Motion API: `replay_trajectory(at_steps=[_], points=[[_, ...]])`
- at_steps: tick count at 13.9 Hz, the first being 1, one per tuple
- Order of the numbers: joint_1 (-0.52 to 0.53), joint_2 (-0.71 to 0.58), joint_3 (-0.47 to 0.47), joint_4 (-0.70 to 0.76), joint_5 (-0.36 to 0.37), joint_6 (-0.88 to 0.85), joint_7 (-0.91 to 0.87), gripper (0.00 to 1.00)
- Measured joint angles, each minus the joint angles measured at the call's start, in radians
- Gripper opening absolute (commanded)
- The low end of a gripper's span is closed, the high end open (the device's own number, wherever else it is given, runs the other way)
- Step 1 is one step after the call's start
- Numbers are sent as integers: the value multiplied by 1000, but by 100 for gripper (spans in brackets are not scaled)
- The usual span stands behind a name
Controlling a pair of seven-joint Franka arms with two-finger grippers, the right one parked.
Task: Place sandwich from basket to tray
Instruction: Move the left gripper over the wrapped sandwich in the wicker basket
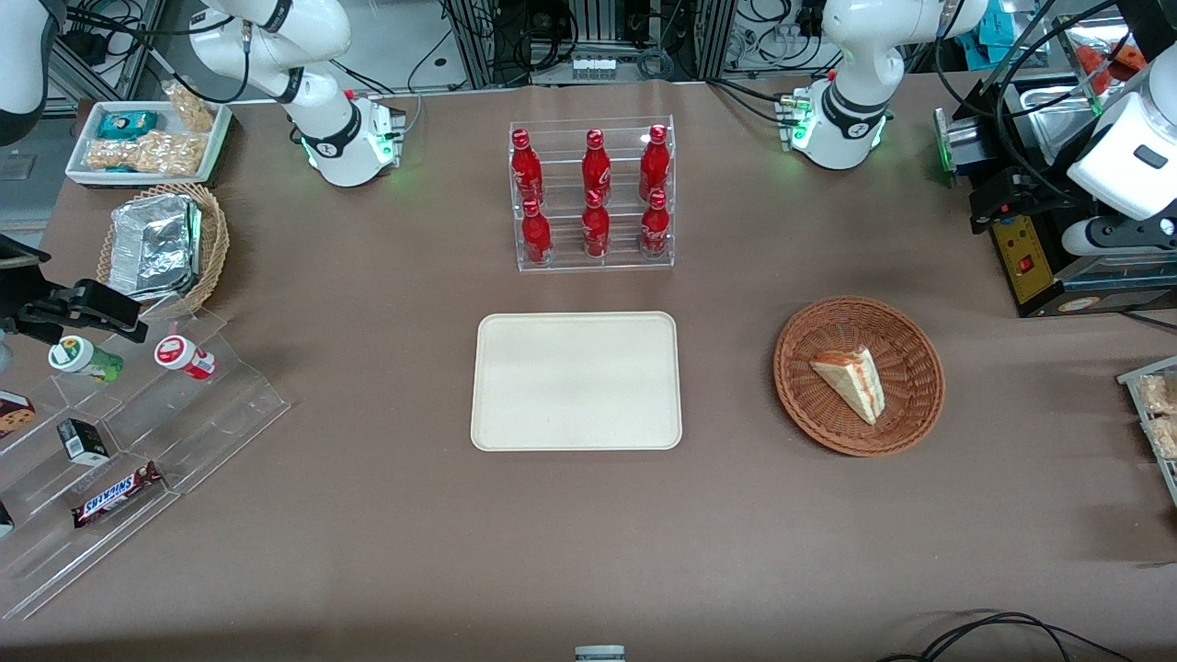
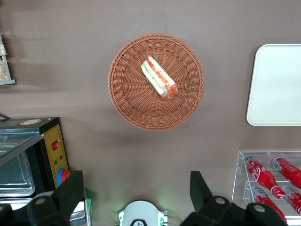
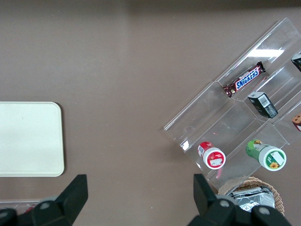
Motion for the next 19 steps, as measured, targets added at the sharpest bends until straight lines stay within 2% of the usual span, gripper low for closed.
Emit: replay_trajectory(at_steps=[6, 10, 14, 19], points=[[-4, 13, 0, -10, 0, -1, -25, 100], [-4, 126, 1, -39, -21, 43, -163, 100], [-23, 196, -1, -200, -47, 339, -436, 100], [-40, 207, 1, -446, -47, 694, -605, 100]])
